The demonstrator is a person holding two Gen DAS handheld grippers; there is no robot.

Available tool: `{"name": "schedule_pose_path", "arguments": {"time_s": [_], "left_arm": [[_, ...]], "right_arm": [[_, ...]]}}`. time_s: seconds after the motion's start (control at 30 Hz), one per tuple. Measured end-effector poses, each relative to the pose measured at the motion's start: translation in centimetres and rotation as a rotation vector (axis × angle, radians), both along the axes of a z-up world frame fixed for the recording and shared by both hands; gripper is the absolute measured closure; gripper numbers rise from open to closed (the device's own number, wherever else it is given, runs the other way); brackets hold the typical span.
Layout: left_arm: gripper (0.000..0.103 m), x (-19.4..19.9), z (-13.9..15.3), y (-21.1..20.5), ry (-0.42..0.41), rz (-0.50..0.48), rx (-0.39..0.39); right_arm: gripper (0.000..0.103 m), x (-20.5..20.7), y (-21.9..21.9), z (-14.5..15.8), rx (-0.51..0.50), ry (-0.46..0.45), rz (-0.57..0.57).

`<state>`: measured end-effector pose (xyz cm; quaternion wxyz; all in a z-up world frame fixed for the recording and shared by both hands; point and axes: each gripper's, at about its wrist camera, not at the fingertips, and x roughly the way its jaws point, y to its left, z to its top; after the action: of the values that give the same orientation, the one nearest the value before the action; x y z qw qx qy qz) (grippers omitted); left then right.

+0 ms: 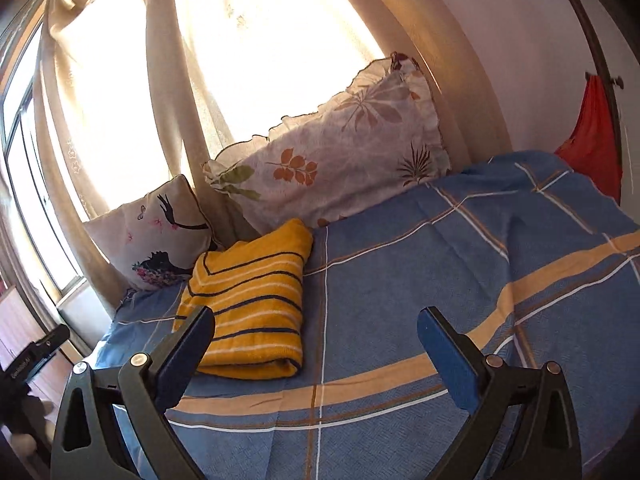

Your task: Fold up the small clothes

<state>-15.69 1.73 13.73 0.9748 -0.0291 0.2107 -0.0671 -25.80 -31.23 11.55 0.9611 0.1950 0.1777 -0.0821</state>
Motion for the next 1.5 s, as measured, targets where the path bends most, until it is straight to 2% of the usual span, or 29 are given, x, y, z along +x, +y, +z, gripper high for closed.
{"name": "schedule_pose_path", "arguments": {"time_s": [0.13, 0.23, 0.33, 0.43, 0.57, 0.63, 0.73, 0.8, 0.9, 0.97, 1.03, 1.17, 1.23, 1.37, 1.43, 1.5], "left_arm": [[0.0, -1.1, -1.0, -0.7, 0.005, 0.021, 0.038], [0.0, -1.2, -2.2, -1.6, 0.076, -0.014, 0.049], [0.0, -1.1, -3.3, -2.5, 0.147, -0.048, 0.058], [0.0, -0.9, -4.0, -2.8, 0.178, -0.041, 0.072], [0.0, -0.6, -4.5, -2.4, 0.219, -0.027, 0.056], [0.0, -0.6, -4.5, -2.0, 0.228, -0.013, 0.049], [0.0, -0.5, -4.6, -1.3, 0.232, 0.012, 0.046], [0.0, -0.2, -4.8, -0.7, 0.244, 0.023, 0.037], [0.0, 0.3, -5.3, 0.2, 0.265, 0.031, 0.017], [0.0, 0.7, -5.6, 0.7, 0.276, 0.035, 0.007], [0.0, 1.0, -5.8, 1.2, 0.284, 0.039, -0.001], [0.0, 2.0, -6.3, 1.6, 0.306, 0.041, -0.007], [0.0, 2.3, -6.6, 1.6, 0.316, 0.039, -0.007], [0.0, 2.6, -6.9, 1.3, 0.324, 0.025, 0.005], [0.0, 2.6, -7.0, 0.8, 0.329, 0.012, 0.007], [0.0, 2.5, -7.2, 0.0, 0.337, -0.01, 0.013]], "right_arm": [[0.0, -1.1, 1.9, 0.3, -0.035, -0.064, 0.037], [0.0, -0.2, 2.3, 0.0, -0.008, 0.011, 0.104], [0.0, 0.5, 3.2, -0.5, -0.038, 0.079, 0.114], [0.0, 3.0, 3.7, 1.2, -0.015, 0.068, 0.225], [0.003, 10.6, 5.4, 4.2, 0.057, 0.05, 0.425], [0.011, 15.7, 7.2, 4.4, 0.107, 0.094, 0.531], [0.026, 23.7, 10.3, 3.0, 0.219, 0.217, 0.657], [0.027, 28.1, 12.0, 1.4, 0.26, 0.278, 0.661], [0.027, 33.7, 13.5, -1.9, 0.277, 0.383, 0.595], [0.027, 36.6, 13.9, -4.7, 0.322, 0.454, 0.55], [0.03, 38.1, 14.2, -6.1, 0.337, 0.465, 0.532], [0.029, 38.6, 15.3, -5.4, 0.298, 0.461, 0.596], [0.029, 37.4, 14.8, -4.1, 0.319, 0.427, 0.638], [0.028, 31.3, 11.9, -1.7, 0.458, 0.351, 0.757], [0.025, 26.9, 10.1, -0.8, 0.45, 0.324, 0.777], [0.022, 22.2, 8.3, -0.1, 0.377, 0.311, 0.761]]}}
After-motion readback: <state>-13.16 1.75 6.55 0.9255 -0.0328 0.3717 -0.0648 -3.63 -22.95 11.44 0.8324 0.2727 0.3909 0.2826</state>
